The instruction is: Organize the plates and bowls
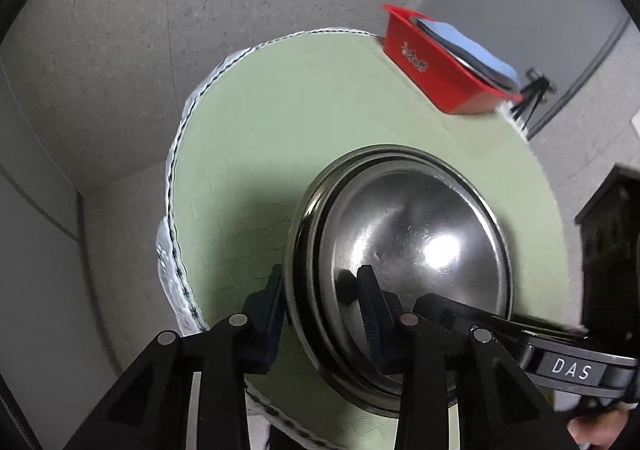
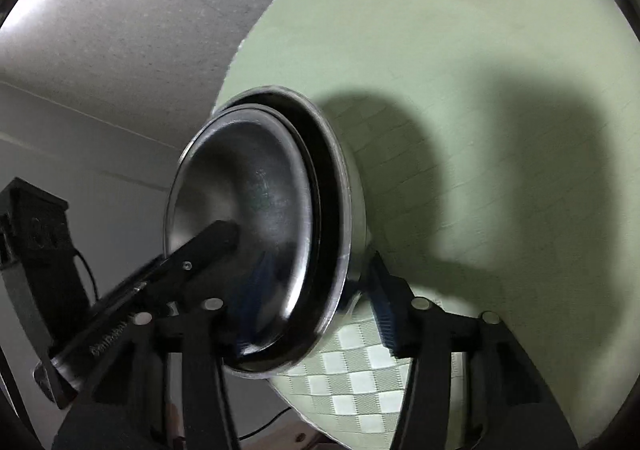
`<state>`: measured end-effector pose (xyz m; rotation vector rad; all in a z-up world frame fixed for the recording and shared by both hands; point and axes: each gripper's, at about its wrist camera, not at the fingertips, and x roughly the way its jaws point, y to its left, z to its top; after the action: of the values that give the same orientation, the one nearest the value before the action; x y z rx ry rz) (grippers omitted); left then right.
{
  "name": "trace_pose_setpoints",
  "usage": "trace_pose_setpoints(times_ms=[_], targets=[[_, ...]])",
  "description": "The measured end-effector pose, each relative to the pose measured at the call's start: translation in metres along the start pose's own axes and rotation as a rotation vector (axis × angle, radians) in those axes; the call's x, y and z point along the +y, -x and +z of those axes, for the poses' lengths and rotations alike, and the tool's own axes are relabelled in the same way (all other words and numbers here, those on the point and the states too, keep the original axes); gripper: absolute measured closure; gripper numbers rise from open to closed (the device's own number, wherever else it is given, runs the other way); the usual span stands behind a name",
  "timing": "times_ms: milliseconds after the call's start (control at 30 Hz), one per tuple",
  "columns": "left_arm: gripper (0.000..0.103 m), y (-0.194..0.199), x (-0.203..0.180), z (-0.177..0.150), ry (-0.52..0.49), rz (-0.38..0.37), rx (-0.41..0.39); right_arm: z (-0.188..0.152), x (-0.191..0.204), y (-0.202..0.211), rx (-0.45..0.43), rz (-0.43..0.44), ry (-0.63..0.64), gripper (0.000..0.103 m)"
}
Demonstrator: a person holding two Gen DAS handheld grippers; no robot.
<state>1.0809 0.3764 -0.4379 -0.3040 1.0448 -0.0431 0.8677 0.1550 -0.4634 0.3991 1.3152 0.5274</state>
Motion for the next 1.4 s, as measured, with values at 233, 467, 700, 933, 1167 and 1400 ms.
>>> trace_pose_setpoints(times_ms=[233, 467, 700, 933, 1167, 1400], targets=[[0.071, 0.007, -0.007, 0.007, 0.004, -0.018, -0.025, 0.002, 0.002, 0.016, -0.022, -0.029, 0.022, 0.061], [0.071, 0.039, -0.033, 0.03, -0.018, -0.071, -0.098, 0.015, 0.005, 0.064, -0.094, -0.027, 0.052, 0.062], [0.071, 0.047, -0.08, 0.09, -0.048, -0.146, -0.147, 0.062, -0.002, 0.129, -0.198, -0.023, 0.084, 0.062], [0.071, 0.026, -0.129, 0.18, -0.089, -0.171, -0.191, 0.153, -0.017, 0.179, -0.276, -0.031, 0.108, 0.062], [0.071, -0.04, -0.158, 0.254, -0.089, -0.134, -0.157, 0.238, -0.047, 0.178, -0.27, -0.052, 0.093, 0.062], [0.069, -0.119, -0.179, 0.293, -0.076, -0.076, -0.055, 0.286, -0.09, 0.139, -0.182, -0.072, 0.047, 0.062]])
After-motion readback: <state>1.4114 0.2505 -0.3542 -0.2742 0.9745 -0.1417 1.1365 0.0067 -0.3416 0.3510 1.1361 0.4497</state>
